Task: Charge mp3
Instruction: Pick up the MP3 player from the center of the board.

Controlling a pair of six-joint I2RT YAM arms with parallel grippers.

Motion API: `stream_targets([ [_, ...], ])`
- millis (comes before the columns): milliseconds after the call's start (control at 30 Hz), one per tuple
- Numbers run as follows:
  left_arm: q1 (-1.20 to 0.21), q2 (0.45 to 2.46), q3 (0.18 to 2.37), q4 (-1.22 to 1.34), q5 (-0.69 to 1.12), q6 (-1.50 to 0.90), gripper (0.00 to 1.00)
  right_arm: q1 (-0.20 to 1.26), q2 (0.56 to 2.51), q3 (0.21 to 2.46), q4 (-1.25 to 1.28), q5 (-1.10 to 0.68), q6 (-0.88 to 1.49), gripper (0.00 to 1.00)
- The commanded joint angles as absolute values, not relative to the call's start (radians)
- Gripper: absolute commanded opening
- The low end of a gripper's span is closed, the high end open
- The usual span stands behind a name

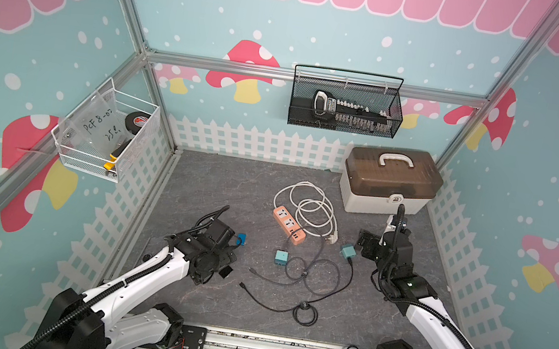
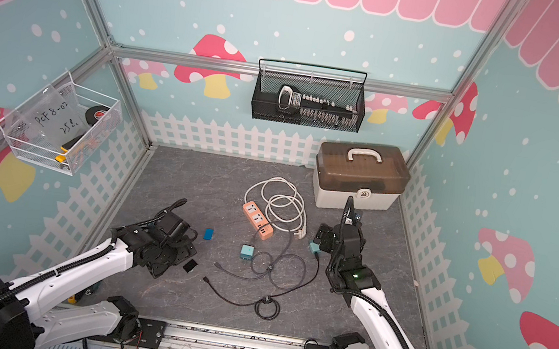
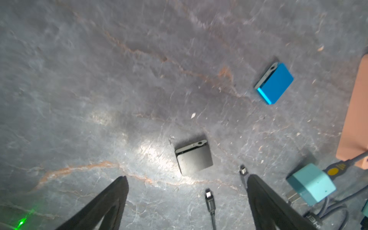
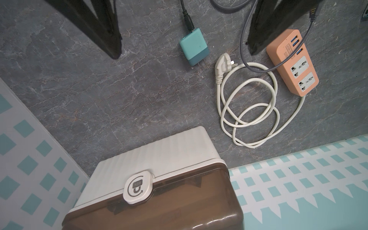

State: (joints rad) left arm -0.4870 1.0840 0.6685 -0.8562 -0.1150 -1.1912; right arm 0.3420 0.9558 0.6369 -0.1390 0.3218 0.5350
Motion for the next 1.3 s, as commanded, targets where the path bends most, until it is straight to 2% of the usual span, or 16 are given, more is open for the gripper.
stream_targets([
  [0,-0.511,1.072,0.646,-0.839,-0.092,-1.265,0.93,0.367,0.985,0.666,-0.149,0.310,0.514,0.97],
  [767,-0.545,1.286,0.623,-0.668,0.015,-1.326,0.85,0.453,1.029,0.696,-0.162,0.293,0.480,0.94],
  [1267,-0.544,1.401,0.634,-0.607,0.018,-1.311,0.85,0.461,1.025,0.695,-0.163,0.280,0.476,0.92],
])
